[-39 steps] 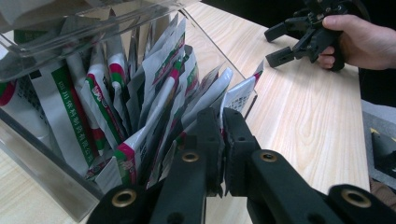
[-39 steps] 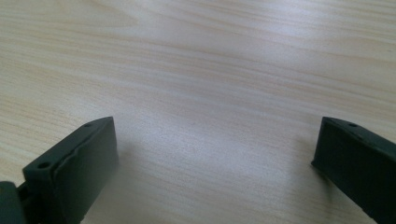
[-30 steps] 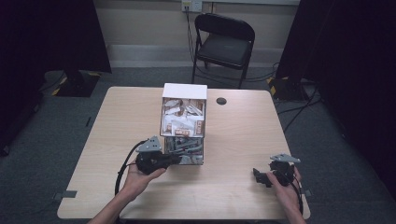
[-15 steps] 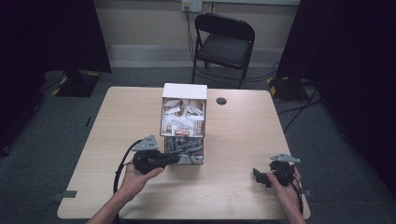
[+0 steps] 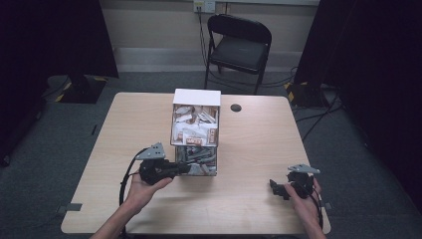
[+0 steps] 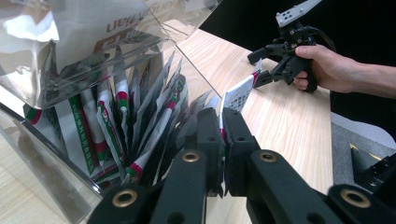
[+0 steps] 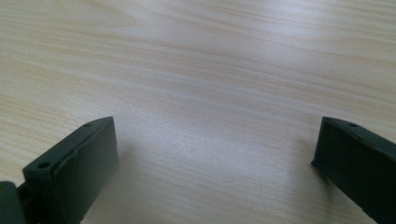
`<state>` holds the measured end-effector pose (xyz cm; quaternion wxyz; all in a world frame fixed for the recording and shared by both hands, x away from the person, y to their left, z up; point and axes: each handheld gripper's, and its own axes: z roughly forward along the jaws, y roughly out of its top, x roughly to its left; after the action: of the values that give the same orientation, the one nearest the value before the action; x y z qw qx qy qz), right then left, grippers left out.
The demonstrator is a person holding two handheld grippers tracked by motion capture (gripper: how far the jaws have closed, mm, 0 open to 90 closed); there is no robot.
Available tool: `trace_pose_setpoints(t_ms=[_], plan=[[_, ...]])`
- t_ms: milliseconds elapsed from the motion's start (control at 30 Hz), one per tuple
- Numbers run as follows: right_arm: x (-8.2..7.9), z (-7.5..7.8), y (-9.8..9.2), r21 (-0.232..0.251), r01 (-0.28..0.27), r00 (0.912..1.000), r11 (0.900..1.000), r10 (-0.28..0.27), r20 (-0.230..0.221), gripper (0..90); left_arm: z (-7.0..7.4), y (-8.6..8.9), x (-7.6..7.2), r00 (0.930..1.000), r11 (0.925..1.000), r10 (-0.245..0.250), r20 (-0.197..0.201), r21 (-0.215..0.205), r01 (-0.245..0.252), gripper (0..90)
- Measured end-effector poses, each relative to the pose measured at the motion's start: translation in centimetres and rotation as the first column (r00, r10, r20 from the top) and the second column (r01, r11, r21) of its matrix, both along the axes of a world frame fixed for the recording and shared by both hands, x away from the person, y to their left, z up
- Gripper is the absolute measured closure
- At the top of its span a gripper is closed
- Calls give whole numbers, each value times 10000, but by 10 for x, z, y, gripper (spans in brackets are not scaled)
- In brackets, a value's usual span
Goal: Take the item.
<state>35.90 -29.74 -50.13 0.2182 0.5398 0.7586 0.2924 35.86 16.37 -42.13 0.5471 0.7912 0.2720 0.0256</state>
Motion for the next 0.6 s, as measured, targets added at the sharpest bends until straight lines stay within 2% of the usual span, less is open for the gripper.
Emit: trace_pose_setpoints(t_ms=[367, 600], plan=[[0, 0, 0, -1, -1, 10000, 10000, 1, 3, 0, 6, 3, -3, 10000, 9998, 5, 45, -202, -4, 876], [0, 0, 0, -1, 1, 10000, 10000, -1, 3, 0, 10, 2, -8, 9999, 9998, -91, 82, -165, 92, 877]])
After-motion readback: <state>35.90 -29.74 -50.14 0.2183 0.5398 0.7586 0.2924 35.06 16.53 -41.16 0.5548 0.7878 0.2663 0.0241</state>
